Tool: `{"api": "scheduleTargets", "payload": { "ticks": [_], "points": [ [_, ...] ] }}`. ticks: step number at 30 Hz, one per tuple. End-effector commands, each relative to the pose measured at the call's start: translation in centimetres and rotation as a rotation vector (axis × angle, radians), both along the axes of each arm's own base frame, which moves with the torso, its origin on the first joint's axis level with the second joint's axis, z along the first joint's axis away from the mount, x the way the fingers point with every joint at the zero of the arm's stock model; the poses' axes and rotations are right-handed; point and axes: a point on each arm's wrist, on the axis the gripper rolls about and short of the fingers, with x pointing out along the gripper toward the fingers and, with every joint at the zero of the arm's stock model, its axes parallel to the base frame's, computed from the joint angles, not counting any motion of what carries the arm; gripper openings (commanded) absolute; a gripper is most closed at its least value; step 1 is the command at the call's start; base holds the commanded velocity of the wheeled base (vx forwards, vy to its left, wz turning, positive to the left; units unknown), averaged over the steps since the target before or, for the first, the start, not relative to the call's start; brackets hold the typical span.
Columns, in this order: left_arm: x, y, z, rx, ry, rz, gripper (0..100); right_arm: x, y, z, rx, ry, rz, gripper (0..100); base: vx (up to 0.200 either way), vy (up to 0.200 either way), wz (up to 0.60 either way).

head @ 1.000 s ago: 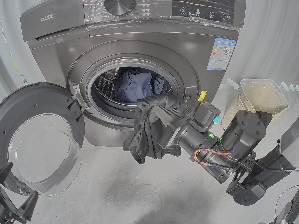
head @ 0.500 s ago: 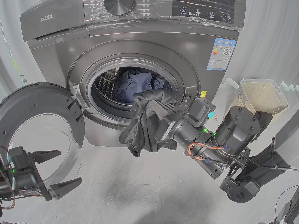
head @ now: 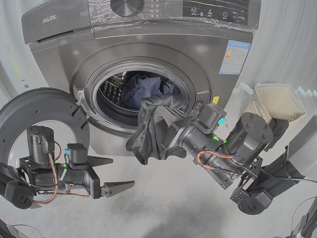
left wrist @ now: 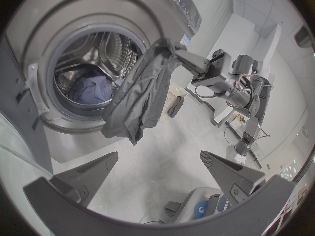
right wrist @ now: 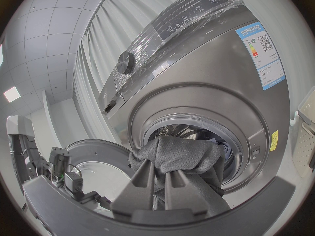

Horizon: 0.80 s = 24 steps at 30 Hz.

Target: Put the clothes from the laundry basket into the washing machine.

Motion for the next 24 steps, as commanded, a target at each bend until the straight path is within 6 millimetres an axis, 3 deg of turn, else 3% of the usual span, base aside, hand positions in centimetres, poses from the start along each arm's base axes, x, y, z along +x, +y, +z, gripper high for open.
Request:
{"api": "scheduleTargets", "payload": {
  "ticks": [1,10,24],
  "points": [
    [2.2,-1.7,-1.9,0.021,0.08,-0.016,100,-0.1,0.1,0.0,-0.001,-0.001,0.001,0,0.0,0.0,0.0],
    [4.6,-2.9,-3.5,0.017,0.093,0.0,100,-0.2,0.2,-0.1,-0.002,0.0,0.007,0,0.0,0.0,0.0],
    [7.5,-4.8,-4.4,-0.026,0.06,0.044,100,-0.4,0.3,-0.2,-0.005,0.001,0.01,0,0.0,0.0,0.0]
  ]
}}
